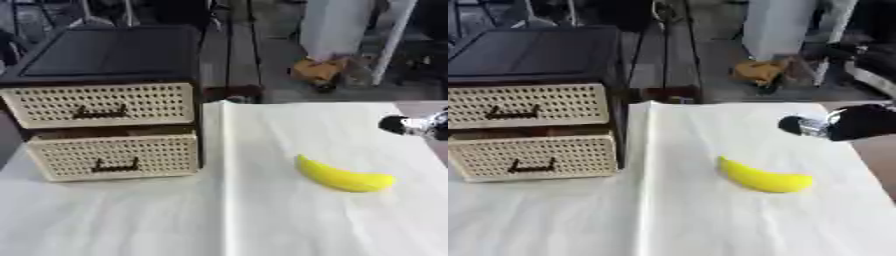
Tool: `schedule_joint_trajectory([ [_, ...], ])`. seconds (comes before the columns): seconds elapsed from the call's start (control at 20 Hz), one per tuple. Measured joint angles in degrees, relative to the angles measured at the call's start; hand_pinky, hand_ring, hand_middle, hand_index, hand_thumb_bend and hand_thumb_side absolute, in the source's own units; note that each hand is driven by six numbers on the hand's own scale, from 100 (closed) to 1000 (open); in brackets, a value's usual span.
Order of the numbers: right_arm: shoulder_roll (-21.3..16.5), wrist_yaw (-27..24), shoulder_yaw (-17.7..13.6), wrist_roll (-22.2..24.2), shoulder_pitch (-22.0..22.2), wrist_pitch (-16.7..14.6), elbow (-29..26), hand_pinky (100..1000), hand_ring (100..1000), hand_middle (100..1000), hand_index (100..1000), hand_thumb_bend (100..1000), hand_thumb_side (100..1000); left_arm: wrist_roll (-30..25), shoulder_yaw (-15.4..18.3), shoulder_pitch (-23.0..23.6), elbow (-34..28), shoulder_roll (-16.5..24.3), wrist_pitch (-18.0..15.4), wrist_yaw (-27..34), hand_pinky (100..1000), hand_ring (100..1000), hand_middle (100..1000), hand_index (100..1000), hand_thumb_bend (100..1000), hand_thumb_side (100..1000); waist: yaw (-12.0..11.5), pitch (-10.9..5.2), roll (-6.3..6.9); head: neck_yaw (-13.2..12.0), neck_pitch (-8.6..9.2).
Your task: Pick up objects from table and place into drawer.
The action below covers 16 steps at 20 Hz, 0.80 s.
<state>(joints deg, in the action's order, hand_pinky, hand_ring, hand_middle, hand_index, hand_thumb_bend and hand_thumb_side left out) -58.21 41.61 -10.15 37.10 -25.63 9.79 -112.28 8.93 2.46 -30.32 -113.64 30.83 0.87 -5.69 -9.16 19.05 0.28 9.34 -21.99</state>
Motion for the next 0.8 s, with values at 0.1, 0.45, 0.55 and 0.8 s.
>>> schedule_joint_trajectory([
  [0.1,0.16,1.8,0.03,1.75,-0.06,-0.57,-0.02,916,1000,968,1000,600,786,-1.54,0.64,0.0,0.0,0.49,-1.72,-1.76,521,646,646,799,100,861,0.01,0.0,0.03,0.0,-0.01],
  [0.45,1.46,8.11,0.52,4.77,-0.97,-2.79,-1.17,884,1000,947,1000,562,859,-4.43,1.95,0.15,0.0,0.74,-6.03,-8.11,515,625,625,784,100,865,-0.01,0.0,0.34,-0.21,-0.02],
  [0.55,1.7,9.96,1.0,4.57,-1.09,-3.41,-1.32,871,991,931,1000,527,873,-4.55,1.94,0.13,0.0,1.06,-6.06,-9.94,486,604,611,776,100,849,-0.07,-0.01,0.34,-0.21,-0.03],
  [0.8,2.58,14.35,2.12,3.7,-1.07,-4.42,-1.4,858,974,920,1000,512,891,-6.19,1.39,-1.53,-0.01,3.6,-4.13,-14.37,341,516,546,777,100,826,-0.35,-0.08,0.51,-0.18,-0.11],
])
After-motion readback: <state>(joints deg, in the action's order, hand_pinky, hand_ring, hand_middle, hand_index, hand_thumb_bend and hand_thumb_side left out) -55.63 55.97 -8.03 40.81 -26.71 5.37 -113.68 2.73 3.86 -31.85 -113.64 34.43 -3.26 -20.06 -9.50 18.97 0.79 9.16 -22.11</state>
